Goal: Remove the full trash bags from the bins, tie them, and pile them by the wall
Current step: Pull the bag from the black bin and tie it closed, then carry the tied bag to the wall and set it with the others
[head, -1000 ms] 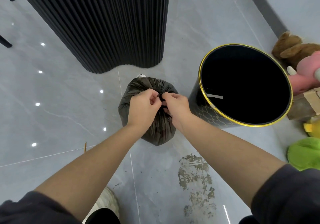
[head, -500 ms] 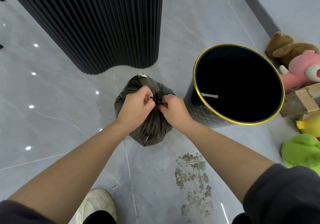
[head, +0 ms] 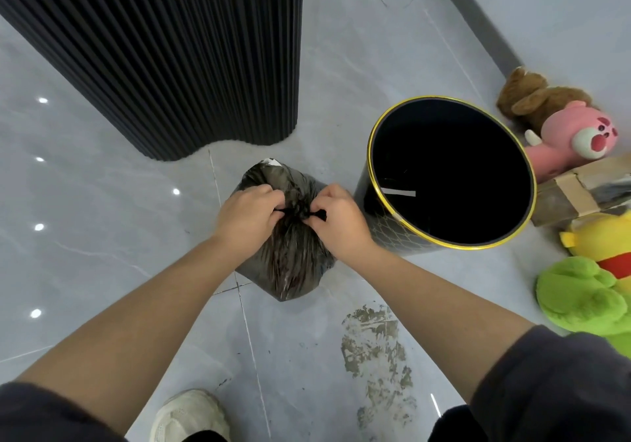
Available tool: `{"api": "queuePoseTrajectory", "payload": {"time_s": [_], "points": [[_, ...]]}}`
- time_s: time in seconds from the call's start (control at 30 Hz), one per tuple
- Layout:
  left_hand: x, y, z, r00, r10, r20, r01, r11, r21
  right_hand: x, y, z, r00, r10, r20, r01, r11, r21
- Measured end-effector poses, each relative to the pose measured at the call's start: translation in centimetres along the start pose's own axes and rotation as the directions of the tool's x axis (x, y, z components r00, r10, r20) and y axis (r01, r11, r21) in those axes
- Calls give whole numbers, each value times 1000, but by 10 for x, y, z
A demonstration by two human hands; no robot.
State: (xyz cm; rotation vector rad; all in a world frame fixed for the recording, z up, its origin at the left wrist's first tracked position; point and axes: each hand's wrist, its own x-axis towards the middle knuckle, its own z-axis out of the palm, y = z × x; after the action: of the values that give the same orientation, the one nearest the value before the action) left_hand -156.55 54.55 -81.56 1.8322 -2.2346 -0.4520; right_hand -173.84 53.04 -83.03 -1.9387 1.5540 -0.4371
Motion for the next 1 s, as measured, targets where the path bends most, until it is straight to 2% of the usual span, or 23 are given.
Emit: {"api": "queuePoseTrajectory", "payload": {"time_s": [0.2,0.47,0.77,1.0], "points": [[-12,12,-61,997,18,76,-16,999,-31,-21,-48,-40,993,21,112,-11,997,-82],[-43,56,-190,991,69,117,-62,996,-63,-68,-156,-130,969,133,207,-102,983,-154],[-79,120,-373,972,106,210,-79,988,-130,-124,-294,-263,958,192,211,-176,980,-92],[-105,147,-495,956,151,250,-112,980,-164,-156,-394,-339,970,191,147,-177,979,-105]]}}
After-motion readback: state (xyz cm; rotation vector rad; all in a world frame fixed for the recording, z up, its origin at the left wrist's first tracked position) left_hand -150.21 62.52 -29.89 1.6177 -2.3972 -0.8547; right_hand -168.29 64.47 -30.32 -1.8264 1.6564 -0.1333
